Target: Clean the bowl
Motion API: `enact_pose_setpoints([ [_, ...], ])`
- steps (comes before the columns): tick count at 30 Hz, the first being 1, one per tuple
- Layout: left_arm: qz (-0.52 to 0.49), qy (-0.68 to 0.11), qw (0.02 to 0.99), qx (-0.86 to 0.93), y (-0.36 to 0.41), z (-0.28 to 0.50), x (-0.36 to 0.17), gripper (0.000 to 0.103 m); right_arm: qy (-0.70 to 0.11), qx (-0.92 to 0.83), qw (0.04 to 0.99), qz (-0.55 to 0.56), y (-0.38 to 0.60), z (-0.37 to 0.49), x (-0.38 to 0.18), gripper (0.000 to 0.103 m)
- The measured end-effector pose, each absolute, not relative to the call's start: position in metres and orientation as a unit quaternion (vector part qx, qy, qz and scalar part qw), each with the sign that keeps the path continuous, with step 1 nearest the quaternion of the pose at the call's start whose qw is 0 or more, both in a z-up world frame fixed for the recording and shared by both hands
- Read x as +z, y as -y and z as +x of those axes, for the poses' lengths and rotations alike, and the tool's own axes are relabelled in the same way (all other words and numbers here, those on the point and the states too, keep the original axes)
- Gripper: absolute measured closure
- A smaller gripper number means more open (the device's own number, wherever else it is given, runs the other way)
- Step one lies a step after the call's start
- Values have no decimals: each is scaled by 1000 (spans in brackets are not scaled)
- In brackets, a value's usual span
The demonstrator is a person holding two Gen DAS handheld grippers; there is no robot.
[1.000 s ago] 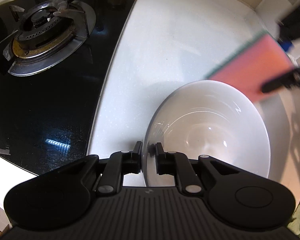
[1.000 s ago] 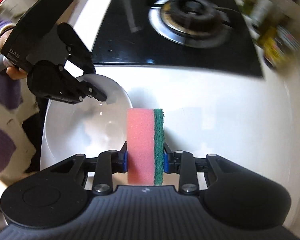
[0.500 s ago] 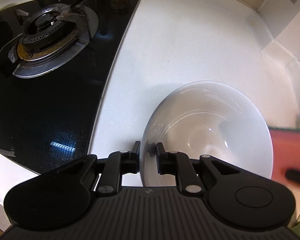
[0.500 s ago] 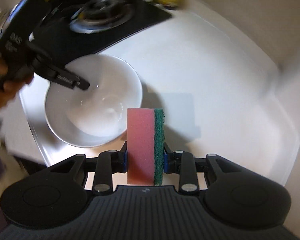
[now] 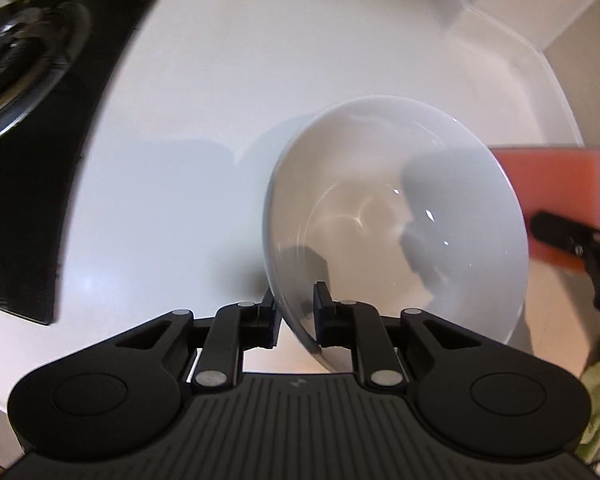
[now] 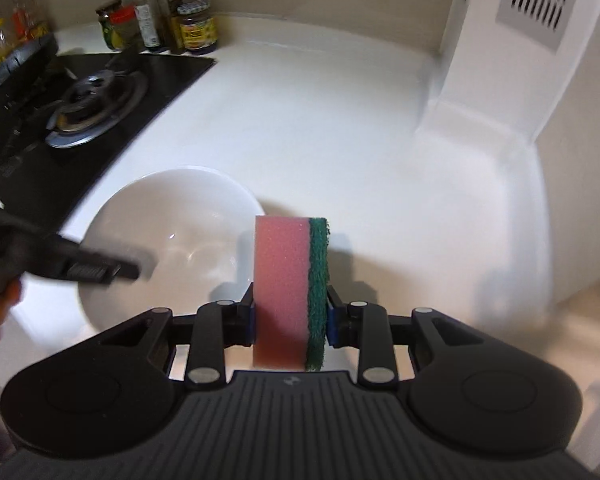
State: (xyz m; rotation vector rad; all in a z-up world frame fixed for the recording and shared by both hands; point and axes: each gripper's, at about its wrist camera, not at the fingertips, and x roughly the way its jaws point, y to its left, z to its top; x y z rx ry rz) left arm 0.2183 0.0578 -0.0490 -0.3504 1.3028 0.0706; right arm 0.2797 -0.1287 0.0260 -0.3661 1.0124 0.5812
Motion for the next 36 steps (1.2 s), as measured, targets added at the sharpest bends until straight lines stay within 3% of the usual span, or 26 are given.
enact_pose_setpoints([
  [8,-153,-600,785,27,-61,219,-49,91,-409,374,763,-332,94,313,41,76],
  [16,-169,-589,789,43,-64,218,-49,93,-405,463,663,-426,56,322,33,76],
  [22,-166,-578,797,49,-58,219,-49,91,-446,435,687,-374,94,310,41,76],
  [28,-155,-571,805,54,-58,212,-49,89,-488,320,780,-226,142,274,40,76],
  [36,-142,-564,811,67,-45,221,-43,87,-482,224,840,-108,172,196,28,76],
])
